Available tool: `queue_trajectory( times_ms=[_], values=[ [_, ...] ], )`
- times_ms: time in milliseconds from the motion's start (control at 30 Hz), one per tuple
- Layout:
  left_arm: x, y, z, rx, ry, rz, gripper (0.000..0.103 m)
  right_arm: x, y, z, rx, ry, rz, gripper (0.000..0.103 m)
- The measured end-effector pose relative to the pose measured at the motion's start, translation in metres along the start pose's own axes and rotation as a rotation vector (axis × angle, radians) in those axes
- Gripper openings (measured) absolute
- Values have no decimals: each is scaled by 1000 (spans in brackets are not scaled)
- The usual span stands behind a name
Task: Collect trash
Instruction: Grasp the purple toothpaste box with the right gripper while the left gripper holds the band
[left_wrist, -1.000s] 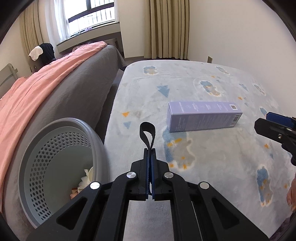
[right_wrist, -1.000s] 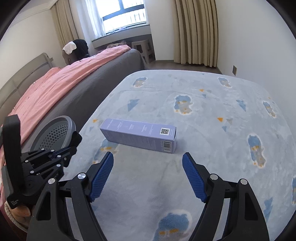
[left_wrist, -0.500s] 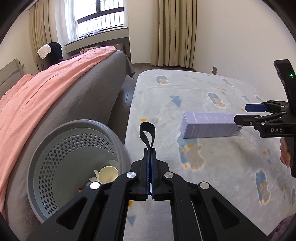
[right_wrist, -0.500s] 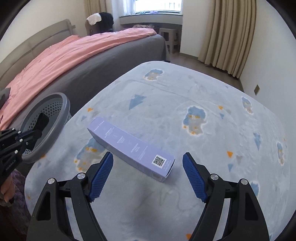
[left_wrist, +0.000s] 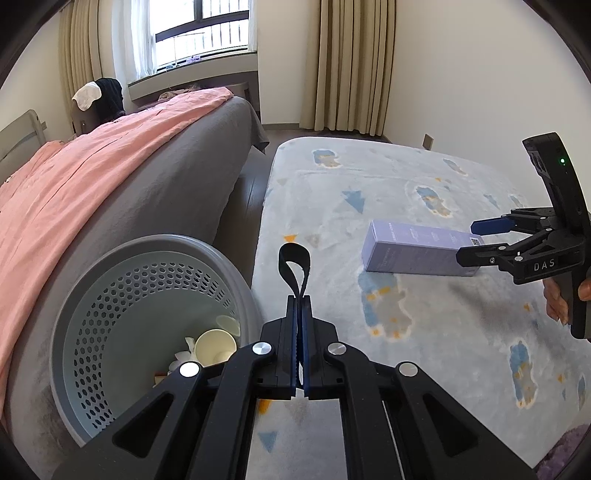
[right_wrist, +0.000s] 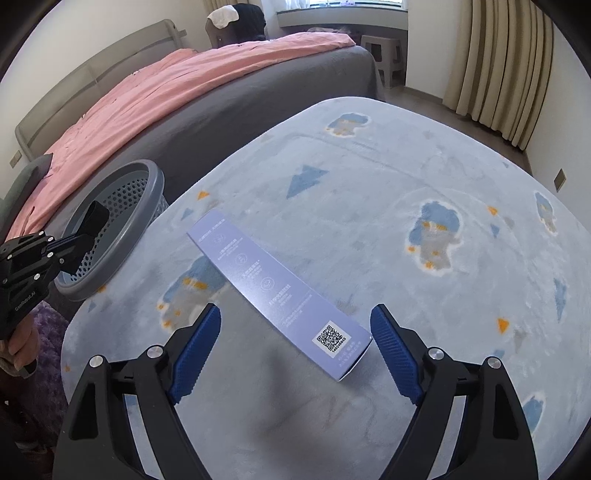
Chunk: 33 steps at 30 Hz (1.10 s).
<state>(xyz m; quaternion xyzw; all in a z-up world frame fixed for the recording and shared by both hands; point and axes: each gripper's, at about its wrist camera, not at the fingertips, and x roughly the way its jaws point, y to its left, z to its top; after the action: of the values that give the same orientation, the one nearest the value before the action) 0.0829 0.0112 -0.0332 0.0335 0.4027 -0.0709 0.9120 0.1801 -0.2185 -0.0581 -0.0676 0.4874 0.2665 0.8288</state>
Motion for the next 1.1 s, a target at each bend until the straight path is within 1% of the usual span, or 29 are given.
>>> queue_trajectory(
  times_ms=[133,433,500,667,767,900,1033,1100],
  values=[
    [-4,2,-1,-4,-7,0,2,-3,16,-8,-10,23,25,83],
    [-12,10,-2,-21,-30,14,2,-14,55,-25,65,-30,120,83],
    [-14,13,-3,-27,-31,20,2,-12,64,-27,78,-32,127,82],
    [-21,22,-6,-40,-37,30,2,-6,76,-27,100,-58,30,82],
    [-27,28,-8,-44,-46,37,2,-1,81,-24,89,-64,-23,82],
    [-33,38,-11,-61,-52,47,2,12,84,-14,57,-45,-63,82],
    [-35,48,-13,-73,-55,59,2,28,81,-7,48,-17,-82,82],
    [-33,53,-14,-78,-49,68,2,36,81,-5,43,-2,-97,80]
  ],
)
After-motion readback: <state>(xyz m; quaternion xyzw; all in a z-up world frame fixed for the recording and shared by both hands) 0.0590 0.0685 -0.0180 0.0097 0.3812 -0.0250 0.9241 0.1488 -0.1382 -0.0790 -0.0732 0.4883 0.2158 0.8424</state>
